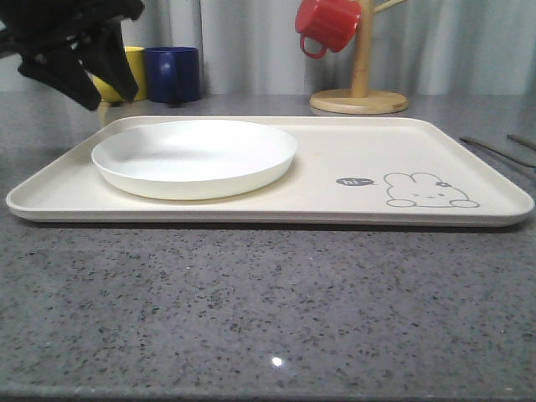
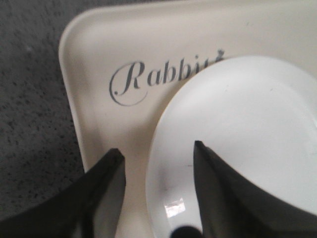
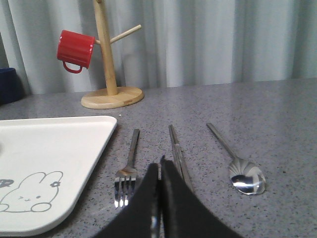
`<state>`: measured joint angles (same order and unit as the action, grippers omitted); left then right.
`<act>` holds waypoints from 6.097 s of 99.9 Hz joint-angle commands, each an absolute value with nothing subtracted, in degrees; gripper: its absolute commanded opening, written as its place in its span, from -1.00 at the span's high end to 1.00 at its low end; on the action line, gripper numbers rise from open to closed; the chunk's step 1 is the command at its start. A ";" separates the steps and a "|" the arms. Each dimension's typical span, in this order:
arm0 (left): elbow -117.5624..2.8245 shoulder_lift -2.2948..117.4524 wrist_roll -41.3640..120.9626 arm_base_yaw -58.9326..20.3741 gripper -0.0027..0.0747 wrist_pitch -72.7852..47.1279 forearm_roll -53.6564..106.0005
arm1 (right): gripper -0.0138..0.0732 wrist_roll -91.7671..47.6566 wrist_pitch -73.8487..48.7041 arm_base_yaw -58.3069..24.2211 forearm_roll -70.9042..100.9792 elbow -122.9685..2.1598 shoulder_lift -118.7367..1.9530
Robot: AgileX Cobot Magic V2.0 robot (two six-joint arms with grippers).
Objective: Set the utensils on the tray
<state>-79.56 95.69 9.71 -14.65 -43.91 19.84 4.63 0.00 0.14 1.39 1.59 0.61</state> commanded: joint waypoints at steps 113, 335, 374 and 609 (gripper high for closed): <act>-24.71 20.75 9.52 -14.90 0.21 -7.35 10.87 | 0.84 4.19 4.66 0.48 1.22 0.54 1.88; -24.71 20.32 9.52 -14.90 0.98 -7.37 10.87 | -0.27 2.21 -36.45 -0.49 3.76 -50.77 -56.54; -24.71 20.32 9.52 -14.90 0.98 -7.37 10.87 | -0.27 1.34 -36.77 -3.18 3.75 -61.65 -75.74; -24.71 20.32 9.52 -14.90 0.98 -7.37 10.87 | 0.68 39.18 -35.86 -29.10 -10.65 -72.91 -88.95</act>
<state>-23.11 20.00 9.71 -14.65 -12.12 10.63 33.31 -39.31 -27.02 -5.17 -70.52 -89.52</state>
